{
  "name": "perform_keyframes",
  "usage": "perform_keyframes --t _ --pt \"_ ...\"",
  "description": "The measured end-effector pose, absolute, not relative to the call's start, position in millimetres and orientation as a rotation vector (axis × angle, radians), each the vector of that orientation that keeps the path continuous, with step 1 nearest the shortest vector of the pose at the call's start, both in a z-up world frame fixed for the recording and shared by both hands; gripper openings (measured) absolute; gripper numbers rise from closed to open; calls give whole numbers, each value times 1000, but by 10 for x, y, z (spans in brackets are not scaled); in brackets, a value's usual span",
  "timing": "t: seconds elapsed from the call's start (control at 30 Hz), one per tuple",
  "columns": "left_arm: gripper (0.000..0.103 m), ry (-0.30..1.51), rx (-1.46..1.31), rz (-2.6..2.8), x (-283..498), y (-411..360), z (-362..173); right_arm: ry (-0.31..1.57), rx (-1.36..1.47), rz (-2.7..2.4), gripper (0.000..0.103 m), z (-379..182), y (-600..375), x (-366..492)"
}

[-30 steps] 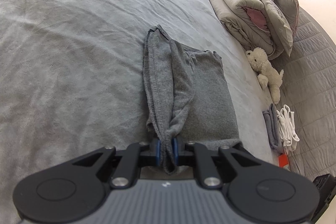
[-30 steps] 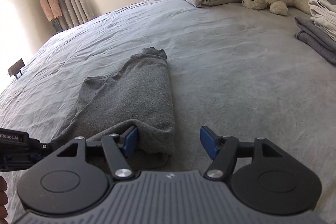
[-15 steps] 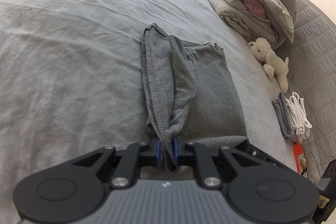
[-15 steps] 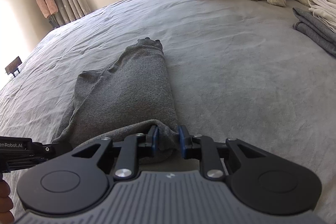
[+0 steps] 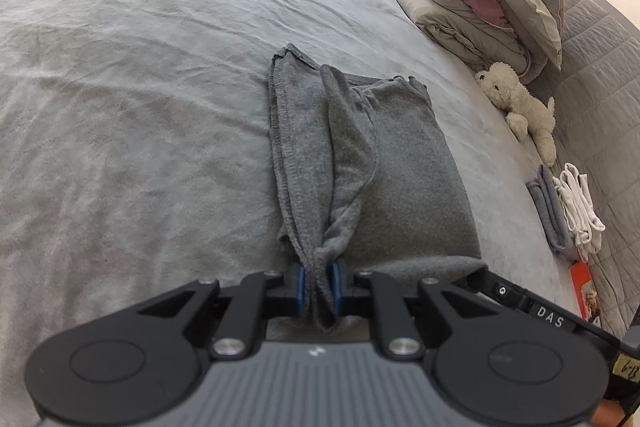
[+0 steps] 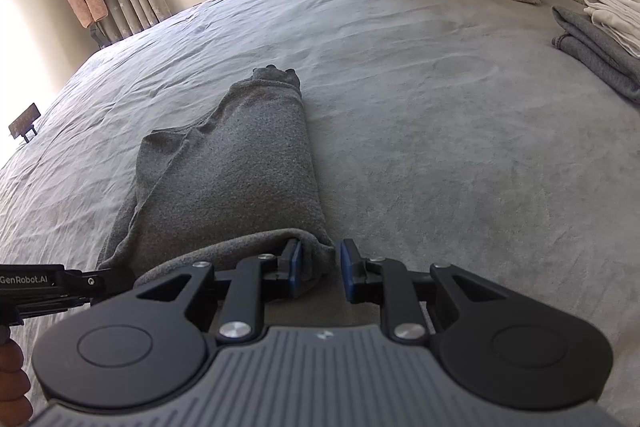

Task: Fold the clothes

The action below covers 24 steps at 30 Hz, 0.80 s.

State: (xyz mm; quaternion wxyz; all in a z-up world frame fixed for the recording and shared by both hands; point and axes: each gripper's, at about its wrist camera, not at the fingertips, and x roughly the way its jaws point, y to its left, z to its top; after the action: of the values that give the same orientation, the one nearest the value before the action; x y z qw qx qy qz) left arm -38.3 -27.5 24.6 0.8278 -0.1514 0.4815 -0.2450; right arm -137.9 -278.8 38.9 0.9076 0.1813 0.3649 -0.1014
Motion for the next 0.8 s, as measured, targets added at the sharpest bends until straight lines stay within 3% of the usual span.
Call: perform_keyframes --t 0.23,0.37,0.6,0.8 --pt "14 1016 -301 -515 -403 -305 238 749 373 -211 34 480 -2877 -1444" --pt "14 1018 -299 -509 -397 -308 230 694 311 -346 35 593 -2994 -1515" --pt "14 1009 -284 -504 -415 -334 227 625 451 -186 48 624 -2998 -1434" --pt "14 1024 -312 -506 -380 -301 214 740 227 -57 48 485 -2558 -1261"
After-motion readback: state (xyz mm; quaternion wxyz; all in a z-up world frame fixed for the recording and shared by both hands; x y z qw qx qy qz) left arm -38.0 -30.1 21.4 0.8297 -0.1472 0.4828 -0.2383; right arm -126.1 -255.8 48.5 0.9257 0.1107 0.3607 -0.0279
